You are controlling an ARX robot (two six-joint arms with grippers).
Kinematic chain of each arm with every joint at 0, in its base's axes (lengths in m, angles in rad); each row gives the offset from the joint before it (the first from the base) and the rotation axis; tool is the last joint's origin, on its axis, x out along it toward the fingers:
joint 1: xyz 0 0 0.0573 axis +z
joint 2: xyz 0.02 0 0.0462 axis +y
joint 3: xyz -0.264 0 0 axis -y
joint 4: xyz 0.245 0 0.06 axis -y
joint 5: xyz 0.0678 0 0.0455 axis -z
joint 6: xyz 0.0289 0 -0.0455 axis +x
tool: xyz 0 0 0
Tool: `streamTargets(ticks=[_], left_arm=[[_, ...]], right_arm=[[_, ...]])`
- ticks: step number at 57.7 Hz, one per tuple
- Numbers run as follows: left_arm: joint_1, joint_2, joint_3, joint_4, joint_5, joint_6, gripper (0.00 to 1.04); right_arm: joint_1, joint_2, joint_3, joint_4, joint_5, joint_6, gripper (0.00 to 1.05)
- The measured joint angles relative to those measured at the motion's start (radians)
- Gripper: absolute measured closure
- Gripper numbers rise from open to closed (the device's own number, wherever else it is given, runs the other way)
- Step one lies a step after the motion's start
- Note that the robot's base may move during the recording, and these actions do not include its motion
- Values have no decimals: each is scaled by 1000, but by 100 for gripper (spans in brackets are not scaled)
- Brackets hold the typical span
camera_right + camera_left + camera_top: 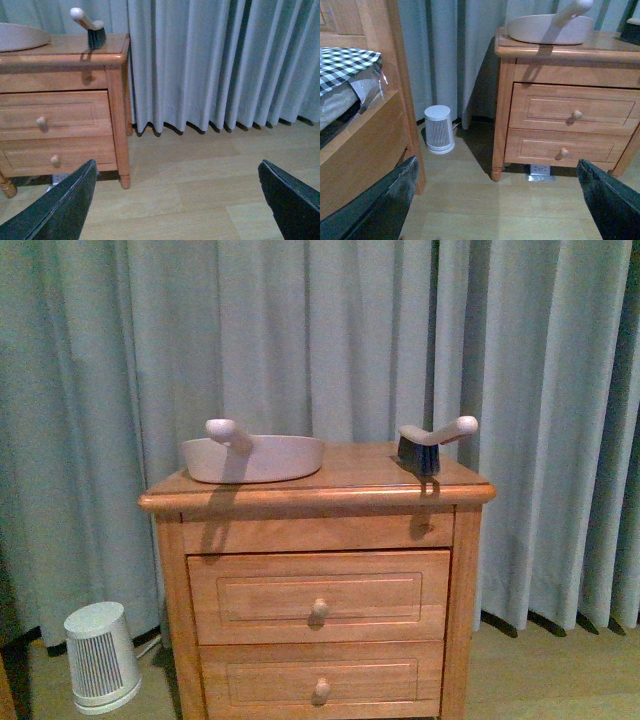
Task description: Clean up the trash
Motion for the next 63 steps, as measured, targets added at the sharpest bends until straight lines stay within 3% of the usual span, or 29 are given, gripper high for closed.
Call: streamTargets(ticks=[63], left_arm=[[0,0,0,0,0,0,8]], right_arm=[[0,0,0,0,0,0,7]])
